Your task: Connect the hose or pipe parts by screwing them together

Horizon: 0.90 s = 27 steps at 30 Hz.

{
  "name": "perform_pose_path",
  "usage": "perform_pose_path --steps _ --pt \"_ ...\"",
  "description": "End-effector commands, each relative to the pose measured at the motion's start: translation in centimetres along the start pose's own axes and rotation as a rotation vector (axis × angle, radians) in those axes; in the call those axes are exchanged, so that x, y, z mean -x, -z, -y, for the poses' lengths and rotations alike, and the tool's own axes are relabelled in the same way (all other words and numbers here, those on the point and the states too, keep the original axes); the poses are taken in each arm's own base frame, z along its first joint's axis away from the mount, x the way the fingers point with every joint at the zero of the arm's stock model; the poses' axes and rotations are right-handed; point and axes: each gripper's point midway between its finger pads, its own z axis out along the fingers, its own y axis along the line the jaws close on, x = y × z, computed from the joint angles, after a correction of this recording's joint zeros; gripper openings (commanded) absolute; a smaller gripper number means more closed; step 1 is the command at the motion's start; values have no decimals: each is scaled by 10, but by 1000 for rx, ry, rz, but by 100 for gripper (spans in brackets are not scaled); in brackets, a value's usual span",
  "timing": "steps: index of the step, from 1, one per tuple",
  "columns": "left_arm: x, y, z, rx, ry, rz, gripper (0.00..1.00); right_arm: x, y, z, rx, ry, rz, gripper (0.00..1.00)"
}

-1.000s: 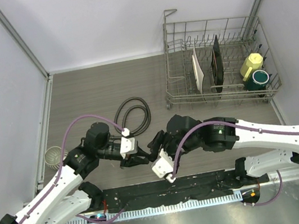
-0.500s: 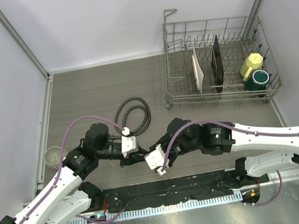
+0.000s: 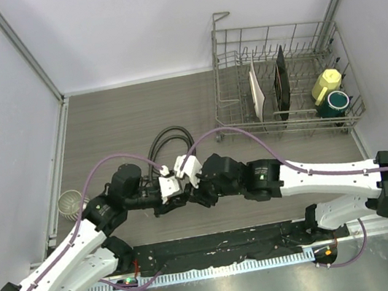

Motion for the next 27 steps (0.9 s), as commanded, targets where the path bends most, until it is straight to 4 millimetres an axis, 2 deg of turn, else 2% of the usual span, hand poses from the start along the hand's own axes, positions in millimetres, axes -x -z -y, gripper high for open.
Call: perform_pose_path --steps 1,2,5,14,18,21,22,25,26,27 --pt "69 13 -35 166 -196 206 0 27 -3 -40 132 -402 119 1" --pt "69 13 -36 171 -203 210 0 21 -5 -40 124 -452 114 1" --pt "74 18 -37 200 -231 238 0 25 -5 -46 149 -560 126 1" --pt "77 18 -43 232 -246 247 0 30 -23 -37 75 -974 67 1" --pt "75 18 -46 244 -239 239 0 32 -27 -28 57 -1077 76 1" --pt "72 20 -52 286 -228 231 2 41 -19 -15 22 -1077 140 1" --pt "71 21 -54 300 -217 231 6 43 -16 -8 8 -1083 165 1" --pt "69 24 -58 333 -196 226 43 43 -5 7 -16 -1094 212 1" --pt "69 24 -58 332 -189 226 63 34 -5 11 -35 -1100 210 1" --pt "71 25 -57 331 -191 232 82 39 1 13 -26 -1107 238 1"
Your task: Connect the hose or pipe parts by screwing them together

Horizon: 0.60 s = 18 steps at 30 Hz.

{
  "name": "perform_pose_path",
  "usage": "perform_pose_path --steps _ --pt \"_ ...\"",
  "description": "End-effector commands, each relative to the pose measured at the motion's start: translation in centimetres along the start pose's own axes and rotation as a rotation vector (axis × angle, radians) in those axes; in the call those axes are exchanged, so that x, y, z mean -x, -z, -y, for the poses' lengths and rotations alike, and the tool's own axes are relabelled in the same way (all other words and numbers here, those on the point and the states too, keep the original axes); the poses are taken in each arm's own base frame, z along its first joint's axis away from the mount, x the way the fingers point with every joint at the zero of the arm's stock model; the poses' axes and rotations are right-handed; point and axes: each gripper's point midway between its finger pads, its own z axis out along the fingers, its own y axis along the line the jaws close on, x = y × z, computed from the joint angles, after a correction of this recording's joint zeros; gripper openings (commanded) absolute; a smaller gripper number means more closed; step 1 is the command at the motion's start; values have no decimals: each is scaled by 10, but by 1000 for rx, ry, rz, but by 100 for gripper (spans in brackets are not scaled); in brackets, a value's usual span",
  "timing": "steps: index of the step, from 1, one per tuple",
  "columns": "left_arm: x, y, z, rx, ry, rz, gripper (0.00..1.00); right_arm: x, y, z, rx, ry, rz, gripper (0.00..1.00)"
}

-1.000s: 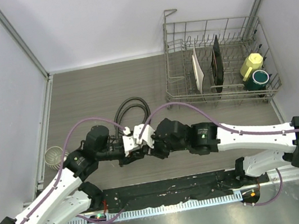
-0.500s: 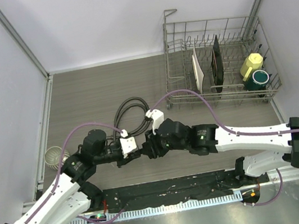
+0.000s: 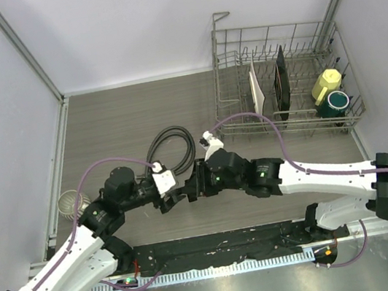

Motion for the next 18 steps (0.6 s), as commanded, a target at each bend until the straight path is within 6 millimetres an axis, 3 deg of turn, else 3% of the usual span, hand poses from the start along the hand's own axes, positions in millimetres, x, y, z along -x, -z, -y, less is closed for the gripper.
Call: perform_pose_path --steps 1,3,6,8,11,15,18 --pt "72 10 -30 127 -96 236 86 16 19 -26 150 -95 57 1" --pt "75 12 -31 135 -70 242 100 22 22 -22 156 -107 84 1" --pt "80 16 -37 172 10 251 100 28 26 -16 153 -105 116 1" --pt "84 22 -52 262 106 251 100 33 31 -12 151 -94 140 1" --pt "88 36 -74 425 416 268 100 42 36 -4 133 -27 187 1" --pt "104 39 -68 400 714 277 100 59 47 7 109 127 282 1" --pt "103 37 -64 406 936 217 96 75 62 12 90 207 369 1"
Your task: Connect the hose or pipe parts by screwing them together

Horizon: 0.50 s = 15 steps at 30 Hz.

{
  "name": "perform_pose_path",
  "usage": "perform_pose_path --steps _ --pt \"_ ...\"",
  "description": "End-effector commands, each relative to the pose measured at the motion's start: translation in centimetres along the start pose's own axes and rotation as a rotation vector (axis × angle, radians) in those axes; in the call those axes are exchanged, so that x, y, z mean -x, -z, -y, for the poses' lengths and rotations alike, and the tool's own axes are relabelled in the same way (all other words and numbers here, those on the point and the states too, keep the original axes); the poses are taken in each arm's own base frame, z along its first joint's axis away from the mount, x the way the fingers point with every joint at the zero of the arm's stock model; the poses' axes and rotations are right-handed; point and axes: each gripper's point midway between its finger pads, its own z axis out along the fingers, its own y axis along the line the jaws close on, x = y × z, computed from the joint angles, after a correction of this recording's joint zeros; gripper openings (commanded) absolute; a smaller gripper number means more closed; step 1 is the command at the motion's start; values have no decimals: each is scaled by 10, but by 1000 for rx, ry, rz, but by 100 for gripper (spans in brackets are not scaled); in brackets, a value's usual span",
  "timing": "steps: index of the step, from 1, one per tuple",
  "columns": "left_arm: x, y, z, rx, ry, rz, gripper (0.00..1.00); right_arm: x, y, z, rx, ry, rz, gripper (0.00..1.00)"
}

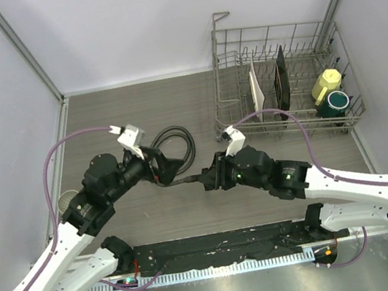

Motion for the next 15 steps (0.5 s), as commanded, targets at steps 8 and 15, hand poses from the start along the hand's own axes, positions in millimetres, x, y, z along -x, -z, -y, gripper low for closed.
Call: perform_pose_path --steps 8,15 --pt "-3 18 -3 349 1188 -22 88 72 35 -26 101 209 297 1" --pt "-28 6 -8 451 1460 -52 91 75 33 -35 164 245 338 1"
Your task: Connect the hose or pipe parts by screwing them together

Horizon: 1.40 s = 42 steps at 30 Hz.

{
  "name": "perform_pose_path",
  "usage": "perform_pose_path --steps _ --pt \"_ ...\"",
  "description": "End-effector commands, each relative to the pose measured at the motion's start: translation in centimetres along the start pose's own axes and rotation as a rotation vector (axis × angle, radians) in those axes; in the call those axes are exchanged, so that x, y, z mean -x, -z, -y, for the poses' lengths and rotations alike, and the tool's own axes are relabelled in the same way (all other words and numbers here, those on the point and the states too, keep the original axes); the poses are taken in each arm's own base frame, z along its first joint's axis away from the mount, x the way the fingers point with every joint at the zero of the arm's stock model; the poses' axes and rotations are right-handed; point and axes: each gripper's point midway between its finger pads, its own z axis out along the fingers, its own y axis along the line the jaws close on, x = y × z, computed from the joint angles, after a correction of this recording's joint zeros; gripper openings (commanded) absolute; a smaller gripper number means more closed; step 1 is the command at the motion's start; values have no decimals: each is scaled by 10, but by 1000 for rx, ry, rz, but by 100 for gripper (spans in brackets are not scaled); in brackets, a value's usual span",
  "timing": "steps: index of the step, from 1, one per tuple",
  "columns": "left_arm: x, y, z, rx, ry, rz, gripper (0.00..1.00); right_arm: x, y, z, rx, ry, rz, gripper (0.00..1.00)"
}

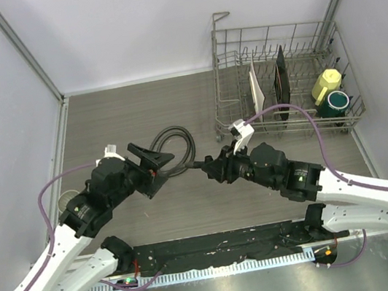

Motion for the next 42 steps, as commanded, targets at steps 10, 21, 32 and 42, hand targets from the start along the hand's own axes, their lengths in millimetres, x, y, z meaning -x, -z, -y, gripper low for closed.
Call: perform_pose_path --steps 10,21,32,42 --pt "2 -45 -15 117 279 38 75 26 -12 -25 100 36 102 1" --pt "-11 -58 -29 175 315 3 70 20 -18 -27 112 2 108 1" --pt "-14 -64 -13 116 325 -19 49 12 -20 -29 109 8 92 1" --pt "-16 -65 -9 66 295 -27 17 7 -24 -27 95 -6 80 1"
